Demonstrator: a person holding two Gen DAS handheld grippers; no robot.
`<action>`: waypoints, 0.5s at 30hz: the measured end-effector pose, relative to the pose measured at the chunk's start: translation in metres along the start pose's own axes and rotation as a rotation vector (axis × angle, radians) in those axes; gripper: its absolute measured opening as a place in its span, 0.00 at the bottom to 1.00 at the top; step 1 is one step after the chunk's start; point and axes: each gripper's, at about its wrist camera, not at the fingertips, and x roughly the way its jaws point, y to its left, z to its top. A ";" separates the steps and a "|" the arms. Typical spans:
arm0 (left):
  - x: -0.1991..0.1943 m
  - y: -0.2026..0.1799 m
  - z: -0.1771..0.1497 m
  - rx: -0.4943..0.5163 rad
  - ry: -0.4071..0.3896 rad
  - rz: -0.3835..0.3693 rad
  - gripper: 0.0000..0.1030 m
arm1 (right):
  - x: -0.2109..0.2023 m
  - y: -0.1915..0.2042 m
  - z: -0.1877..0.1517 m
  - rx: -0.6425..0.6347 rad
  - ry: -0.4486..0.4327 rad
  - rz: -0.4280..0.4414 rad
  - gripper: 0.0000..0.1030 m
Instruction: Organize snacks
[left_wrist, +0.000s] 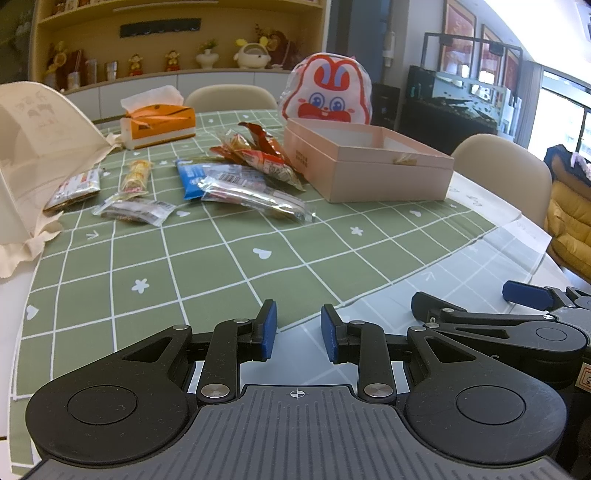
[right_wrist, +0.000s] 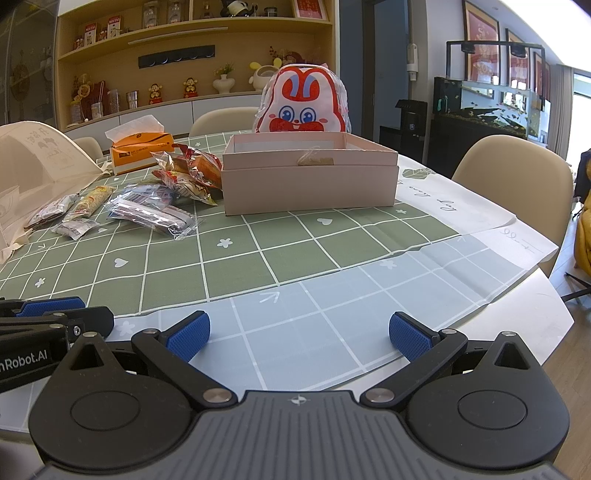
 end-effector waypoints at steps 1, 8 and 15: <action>-0.002 0.002 0.001 0.001 0.000 0.000 0.30 | 0.000 0.000 0.000 -0.001 0.000 0.000 1.00; -0.001 0.002 0.001 0.000 0.000 0.000 0.30 | 0.001 0.000 0.001 -0.005 0.005 0.005 1.00; -0.002 0.002 0.001 0.002 0.000 0.001 0.30 | 0.001 0.000 0.002 -0.008 0.009 0.009 1.00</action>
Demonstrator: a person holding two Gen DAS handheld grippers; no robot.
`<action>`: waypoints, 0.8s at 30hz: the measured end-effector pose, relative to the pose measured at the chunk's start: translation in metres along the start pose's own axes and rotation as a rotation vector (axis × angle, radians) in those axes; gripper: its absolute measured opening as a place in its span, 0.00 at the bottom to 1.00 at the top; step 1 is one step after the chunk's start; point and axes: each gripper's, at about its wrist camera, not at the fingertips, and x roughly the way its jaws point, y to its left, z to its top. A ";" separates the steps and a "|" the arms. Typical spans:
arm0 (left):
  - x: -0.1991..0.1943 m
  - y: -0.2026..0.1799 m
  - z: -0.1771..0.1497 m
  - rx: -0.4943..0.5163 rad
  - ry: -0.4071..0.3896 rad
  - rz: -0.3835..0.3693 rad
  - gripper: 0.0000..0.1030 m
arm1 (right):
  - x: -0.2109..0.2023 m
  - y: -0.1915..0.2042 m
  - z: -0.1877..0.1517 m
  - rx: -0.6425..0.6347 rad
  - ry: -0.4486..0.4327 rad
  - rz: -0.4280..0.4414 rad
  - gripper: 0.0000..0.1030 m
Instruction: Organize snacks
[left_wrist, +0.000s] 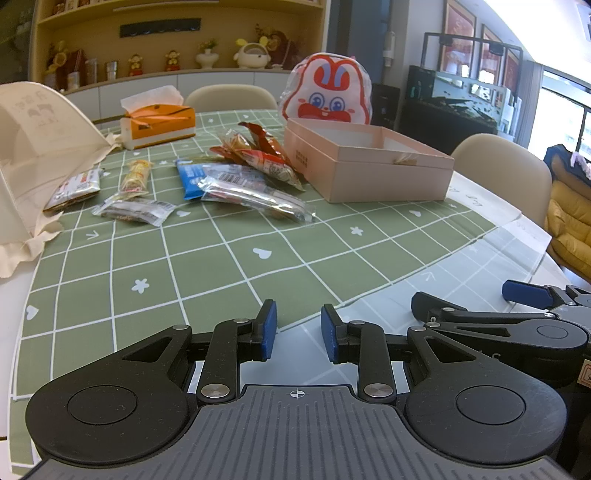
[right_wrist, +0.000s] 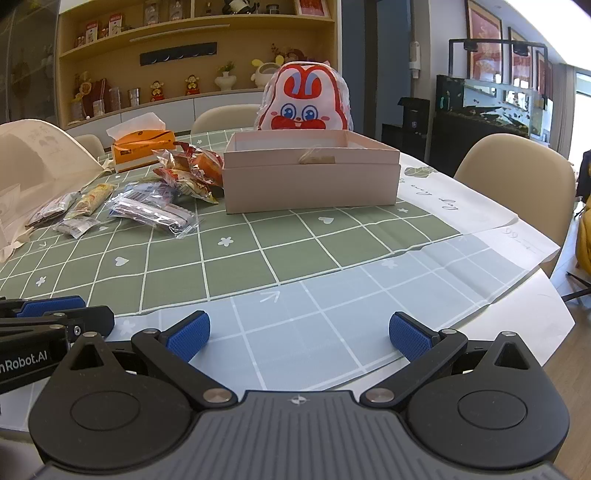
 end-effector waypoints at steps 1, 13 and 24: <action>0.002 -0.001 -0.002 0.000 0.000 0.000 0.30 | 0.000 0.000 0.000 0.000 0.001 0.001 1.00; 0.004 -0.005 0.005 0.058 0.038 -0.008 0.30 | 0.007 -0.013 0.019 -0.081 0.138 0.115 1.00; 0.012 0.056 0.066 -0.057 0.049 0.011 0.28 | 0.029 -0.009 0.047 -0.168 0.295 0.182 1.00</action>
